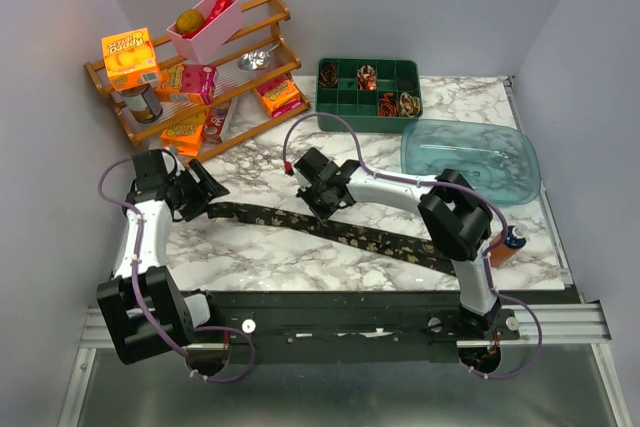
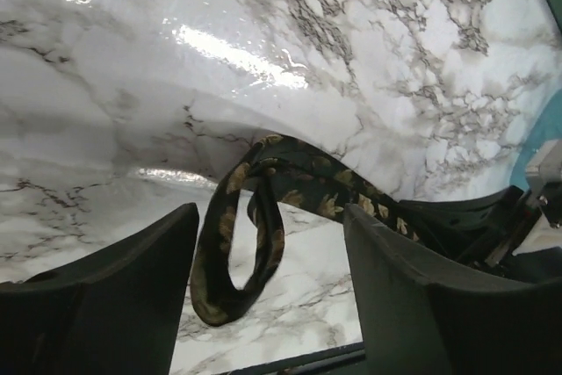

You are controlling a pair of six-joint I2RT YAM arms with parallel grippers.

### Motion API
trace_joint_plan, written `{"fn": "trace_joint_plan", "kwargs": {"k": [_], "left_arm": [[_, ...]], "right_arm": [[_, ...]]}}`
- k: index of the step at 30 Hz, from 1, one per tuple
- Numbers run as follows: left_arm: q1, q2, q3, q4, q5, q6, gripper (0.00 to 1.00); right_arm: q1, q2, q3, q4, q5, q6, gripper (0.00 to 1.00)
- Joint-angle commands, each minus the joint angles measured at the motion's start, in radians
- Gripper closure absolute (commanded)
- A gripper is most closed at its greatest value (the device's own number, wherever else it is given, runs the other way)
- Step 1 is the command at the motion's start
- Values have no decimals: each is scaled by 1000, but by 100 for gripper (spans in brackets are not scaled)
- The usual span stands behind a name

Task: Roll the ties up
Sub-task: Place the tie at the center of the board.

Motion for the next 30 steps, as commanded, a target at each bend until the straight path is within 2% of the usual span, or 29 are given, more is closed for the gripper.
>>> {"fn": "trace_joint_plan", "kwargs": {"k": [1, 7, 12, 15, 16, 20, 23, 24, 26, 27, 29, 30], "left_arm": [[9, -46, 79, -37, -164, 23, 19], [9, -46, 148, -31, -199, 38, 17], [9, -20, 151, -2, -120, 32, 17], [7, -16, 133, 18, -72, 36, 17], [7, -15, 127, 24, -58, 36, 17], [7, -12, 122, 24, -61, 38, 17], [7, -10, 117, 26, -63, 36, 17], [7, -4, 116, 30, -57, 33, 17], [9, 5, 111, 38, -40, 24, 17], [7, 19, 111, 40, -22, 21, 17], [9, 29, 114, 44, -11, 15, 17], [7, 37, 113, 46, 0, 9, 17]], "right_arm": [[9, 5, -68, -115, 8, -54, 99], [7, -15, -50, -123, 37, -63, 99], [7, -12, 68, -131, 60, -92, 99], [9, 5, 134, -126, 21, -101, 99], [7, 13, 180, -119, -37, -106, 99], [16, 68, 286, -111, -107, -114, 96], [24, 103, 341, -92, -182, -129, 89], [27, 112, 352, -89, -199, -132, 78], [39, 137, 375, -88, -231, -149, 68], [44, 143, 378, -86, -239, -154, 56], [52, 161, 377, -82, -250, -170, 47], [55, 166, 374, -82, -253, -175, 38]]}}
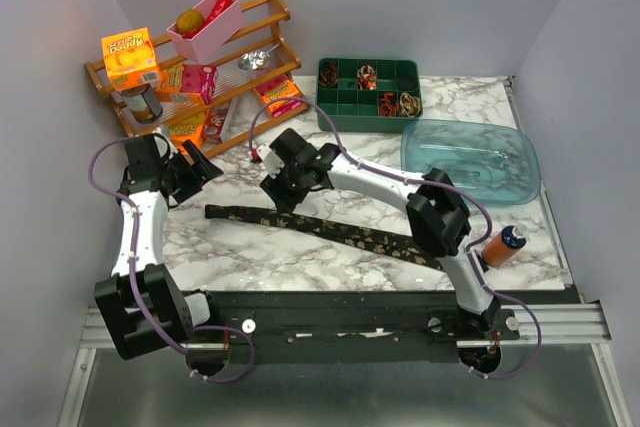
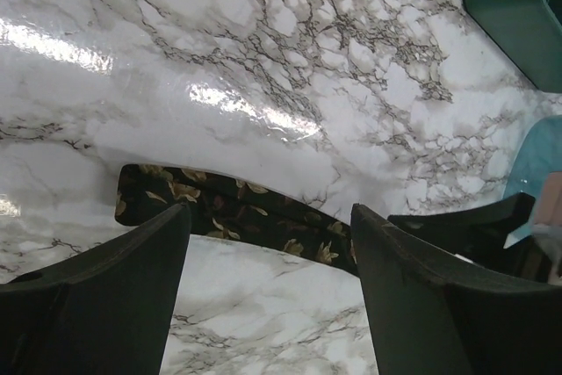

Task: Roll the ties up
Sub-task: Place the tie at the center of the board, then flatten out the tie at the center of the board.

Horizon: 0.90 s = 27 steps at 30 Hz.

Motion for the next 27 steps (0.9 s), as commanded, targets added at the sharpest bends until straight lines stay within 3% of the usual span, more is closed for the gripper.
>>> {"fn": "trace_joint_plan", "kwargs": {"k": [1, 4, 10, 21, 27], "left_arm": [[5, 29, -15, 29, 63, -17, 17], [6, 32, -22, 51, 78, -52, 17], [0, 29, -56, 157, 98, -171, 17], [-178, 95, 128, 112, -130, -212, 17], [-216, 173, 180, 91, -178, -233, 17]], "right_arm": [[30, 56, 12, 1, -76, -45, 35], [38, 67, -11, 4, -65, -67, 27], [41, 57, -81, 19, 6, -79, 24], [41, -53, -336, 108, 20, -55, 24], [41, -81, -373, 124, -79, -47, 24]]}}
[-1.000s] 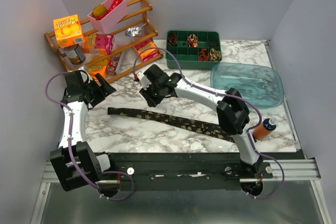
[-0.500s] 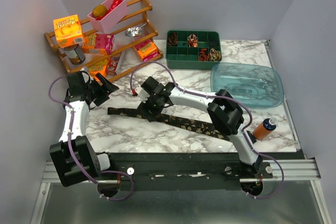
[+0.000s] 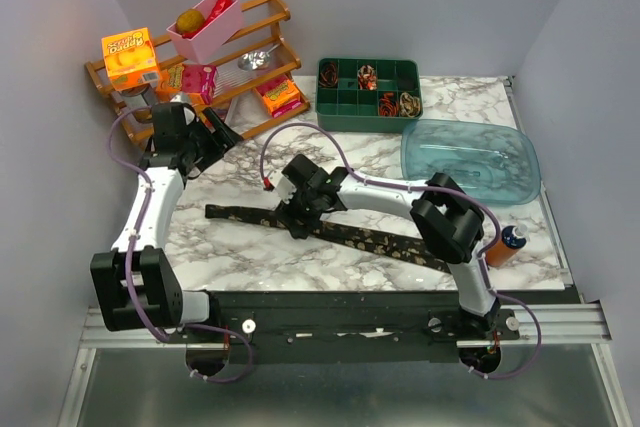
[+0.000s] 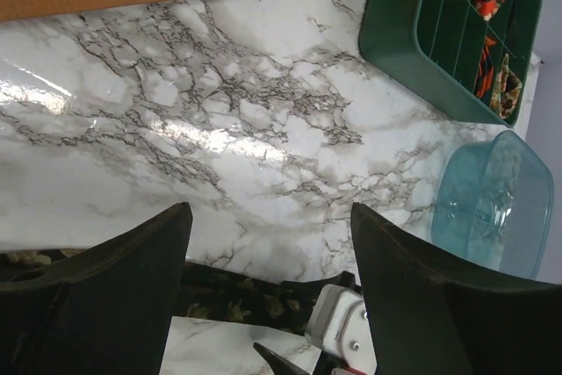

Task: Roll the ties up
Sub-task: Flatten out the tie at the center of the board.

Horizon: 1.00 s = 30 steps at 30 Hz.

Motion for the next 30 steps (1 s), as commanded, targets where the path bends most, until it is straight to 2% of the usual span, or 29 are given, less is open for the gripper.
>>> {"fn": "trace_joint_plan", "kwargs": {"k": [1, 10, 14, 19, 25, 26, 30], "left_arm": [[-8, 68, 20, -27, -84, -32, 17], [-43, 206, 61, -43, -54, -56, 18], [-49, 212, 75, -67, -67, -13, 18], [-49, 201, 19, 35, -58, 3, 17], [-57, 140, -170, 212, -73, -55, 21], [-60, 116, -249, 253, -107, -81, 22], [-61, -70, -411, 295, -252, -97, 22]], "right_arm": [[8, 12, -39, -41, -71, 23, 24], [8, 4, -13, -160, -68, 32, 30], [7, 12, -16, -148, -65, 68, 33], [8, 29, -25, -84, -21, 92, 34], [7, 16, -81, -27, 39, 124, 35], [7, 10, -107, -24, 49, 124, 35], [7, -39, -194, 21, 101, 185, 33]]}}
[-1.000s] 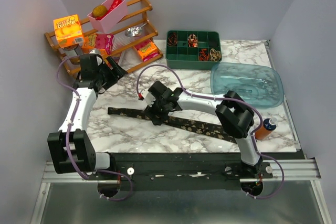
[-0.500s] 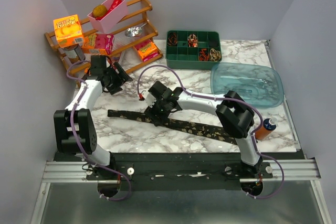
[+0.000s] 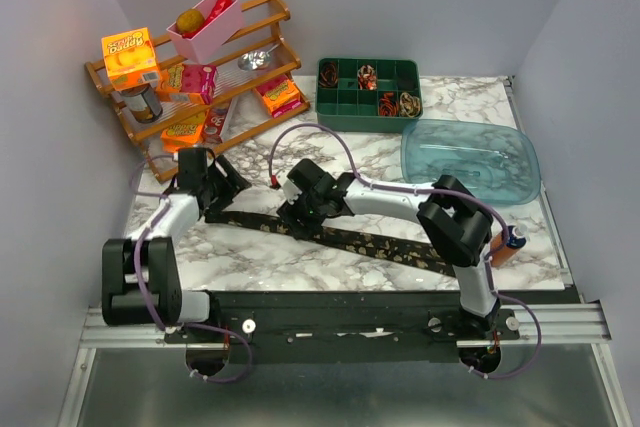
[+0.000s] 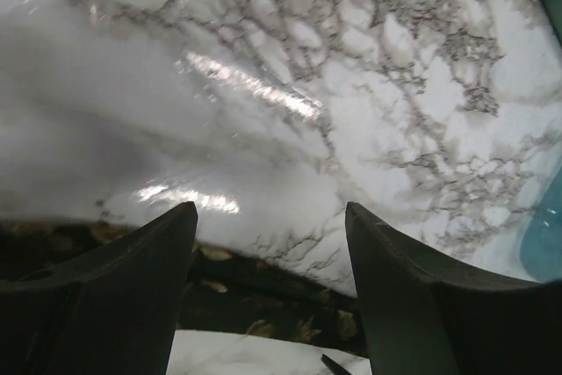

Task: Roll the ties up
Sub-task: Flatten out the tie at the center of the board.

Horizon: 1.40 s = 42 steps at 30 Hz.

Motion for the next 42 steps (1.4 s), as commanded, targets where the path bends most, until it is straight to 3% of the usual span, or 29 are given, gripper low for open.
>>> {"fn": "trace_joint_plan", "kwargs": {"k": [1, 6, 15, 20, 28, 35, 42], "left_arm": [[-5, -215, -158, 115, -192, -39, 22], [-5, -382, -221, 79, -332, -20, 21], [7, -344, -221, -33, -507, 5, 23], [43, -381, -284, 28, -489, -7, 25], [161, -349, -348, 112, -328, 1, 28], [184, -358, -442, 235, -262, -12, 31], [194, -315, -442, 275, -211, -13, 33]], "right_arm": [[8, -7, -130, -8, 100, 68, 31], [6, -25, -113, -5, 140, 79, 27], [6, -59, -1, -15, 81, 88, 25], [6, -99, 53, -15, 12, 111, 25], [8, -64, 135, -15, -130, 142, 33], [6, -24, 160, -15, -159, 150, 33], [6, -5, 175, -14, -192, 162, 34]]}}
